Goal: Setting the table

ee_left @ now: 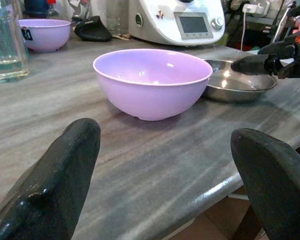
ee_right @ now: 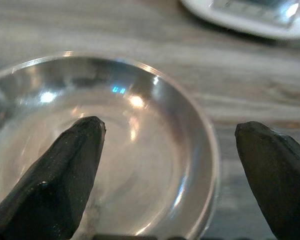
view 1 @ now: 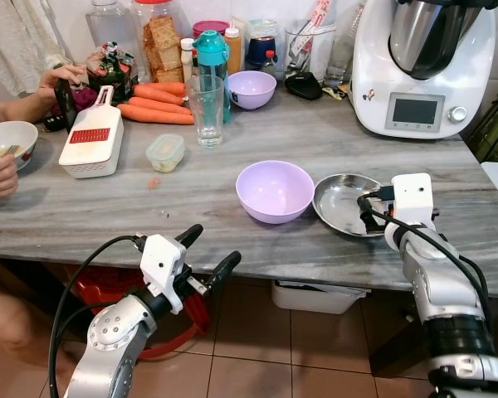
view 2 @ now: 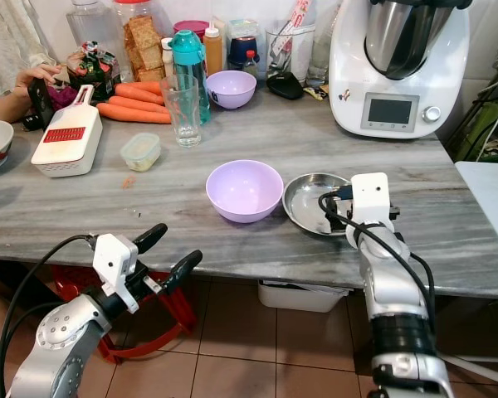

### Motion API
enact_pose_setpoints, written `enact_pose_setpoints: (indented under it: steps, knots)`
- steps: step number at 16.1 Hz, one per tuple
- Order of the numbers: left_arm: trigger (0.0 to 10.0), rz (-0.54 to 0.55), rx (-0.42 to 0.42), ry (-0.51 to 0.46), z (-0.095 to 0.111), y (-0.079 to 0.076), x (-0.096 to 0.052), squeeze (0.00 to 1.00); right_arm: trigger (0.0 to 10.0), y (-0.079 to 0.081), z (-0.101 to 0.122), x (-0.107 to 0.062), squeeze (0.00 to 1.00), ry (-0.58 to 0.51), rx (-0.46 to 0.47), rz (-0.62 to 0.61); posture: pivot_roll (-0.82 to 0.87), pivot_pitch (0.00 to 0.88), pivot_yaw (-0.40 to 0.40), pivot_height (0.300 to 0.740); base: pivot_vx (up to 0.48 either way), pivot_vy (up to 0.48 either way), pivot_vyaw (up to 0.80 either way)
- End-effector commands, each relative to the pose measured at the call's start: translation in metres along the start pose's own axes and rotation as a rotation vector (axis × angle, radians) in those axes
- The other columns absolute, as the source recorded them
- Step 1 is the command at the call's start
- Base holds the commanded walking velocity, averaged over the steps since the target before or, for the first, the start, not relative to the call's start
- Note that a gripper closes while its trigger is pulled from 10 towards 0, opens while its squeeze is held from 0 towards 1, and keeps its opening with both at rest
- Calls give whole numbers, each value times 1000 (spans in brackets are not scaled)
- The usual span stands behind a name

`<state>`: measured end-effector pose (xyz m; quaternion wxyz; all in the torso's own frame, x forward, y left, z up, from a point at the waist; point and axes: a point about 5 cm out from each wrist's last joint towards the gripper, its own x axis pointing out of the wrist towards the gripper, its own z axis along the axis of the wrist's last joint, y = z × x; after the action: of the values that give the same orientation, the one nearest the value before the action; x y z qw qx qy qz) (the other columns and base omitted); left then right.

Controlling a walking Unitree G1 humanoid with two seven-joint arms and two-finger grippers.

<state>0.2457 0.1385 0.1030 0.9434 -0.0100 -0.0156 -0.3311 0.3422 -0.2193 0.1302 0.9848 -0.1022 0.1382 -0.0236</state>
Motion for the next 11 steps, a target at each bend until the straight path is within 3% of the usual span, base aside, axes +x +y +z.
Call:
enact_pose_setpoints:
  steps: [1,11]
  knots:
    - [10000,4,19,6,2,1,-3,0,10000,2,2,3,0,13,-24,29,-12,59,15,740,0,0,0]
    - [10000,4,28,18,2,1,-2,0,10000,14,-2,6,0,72,-32,153,-16,67,18,740,0,0,0]
